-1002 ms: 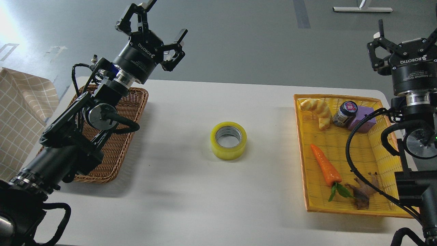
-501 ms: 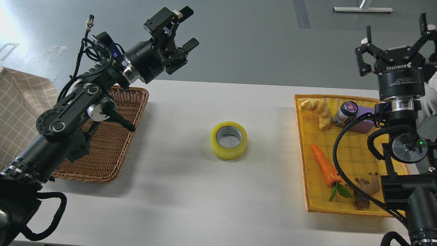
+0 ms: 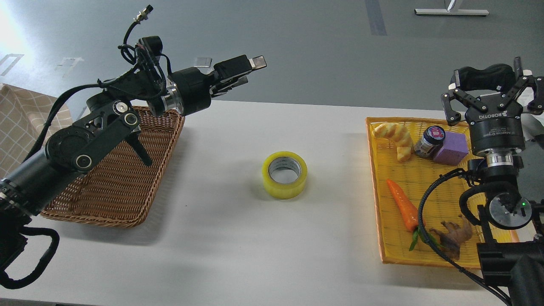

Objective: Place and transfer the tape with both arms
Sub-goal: 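Swing the left gripper from the basket toward the tape roll, then lower the left gripper onto the tape roll and grasp it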

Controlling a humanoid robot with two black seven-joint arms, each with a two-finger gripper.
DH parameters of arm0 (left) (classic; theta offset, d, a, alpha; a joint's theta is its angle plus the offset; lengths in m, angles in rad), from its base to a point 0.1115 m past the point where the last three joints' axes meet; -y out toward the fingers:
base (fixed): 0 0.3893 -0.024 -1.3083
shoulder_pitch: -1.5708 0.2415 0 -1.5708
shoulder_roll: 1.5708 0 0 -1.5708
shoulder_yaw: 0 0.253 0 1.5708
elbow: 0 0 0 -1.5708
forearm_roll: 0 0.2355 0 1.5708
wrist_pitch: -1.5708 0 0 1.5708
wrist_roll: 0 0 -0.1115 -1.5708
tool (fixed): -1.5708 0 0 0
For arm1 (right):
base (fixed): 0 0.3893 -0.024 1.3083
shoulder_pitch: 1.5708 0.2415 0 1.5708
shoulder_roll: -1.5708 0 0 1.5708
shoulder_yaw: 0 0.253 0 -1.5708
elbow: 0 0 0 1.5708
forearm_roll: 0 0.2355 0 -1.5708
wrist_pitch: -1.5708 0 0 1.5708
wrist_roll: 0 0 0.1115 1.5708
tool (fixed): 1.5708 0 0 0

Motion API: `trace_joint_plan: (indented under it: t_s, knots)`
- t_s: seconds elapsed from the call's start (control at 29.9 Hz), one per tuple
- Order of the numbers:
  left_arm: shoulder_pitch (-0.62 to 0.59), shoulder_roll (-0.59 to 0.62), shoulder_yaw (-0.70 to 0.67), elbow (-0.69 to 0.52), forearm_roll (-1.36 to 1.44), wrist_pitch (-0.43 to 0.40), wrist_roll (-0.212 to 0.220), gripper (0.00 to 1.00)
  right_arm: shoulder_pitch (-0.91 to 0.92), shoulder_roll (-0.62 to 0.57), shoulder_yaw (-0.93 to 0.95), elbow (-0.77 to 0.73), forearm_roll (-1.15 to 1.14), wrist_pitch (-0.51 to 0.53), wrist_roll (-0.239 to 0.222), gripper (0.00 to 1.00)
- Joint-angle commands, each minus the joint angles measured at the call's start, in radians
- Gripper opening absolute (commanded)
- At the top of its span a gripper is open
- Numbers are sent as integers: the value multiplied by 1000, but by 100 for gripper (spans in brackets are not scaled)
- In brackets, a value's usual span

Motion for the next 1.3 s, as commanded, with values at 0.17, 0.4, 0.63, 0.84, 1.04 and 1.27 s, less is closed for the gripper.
trace_joint_plan:
  t_s: [0.17, 0.4, 0.63, 0.84, 1.04, 1.27]
  knots:
    - [-58, 27, 91, -64, 213, 36, 5, 98, -29, -2, 15, -14, 0, 0, 2, 100]
    - [-101, 15, 183, -64, 456, 42, 11, 98, -43, -2, 31, -14, 0, 0, 5, 100]
    - [-127, 0, 290, -52, 551, 37, 103, 98, -49, -2, 38, -14, 0, 0, 8, 100]
    - [-163, -52, 404, -46, 548, 27, 149, 98, -49, -2, 38, -14, 0, 0, 8, 100]
    - [-157, -94, 409, -41, 548, -19, 185, 98, -49, -4, 40, -14, 0, 0, 8, 100]
    - [-161, -128, 409, -14, 548, -38, 192, 98, -49, -4, 40, -15, 0, 0, 8, 100]
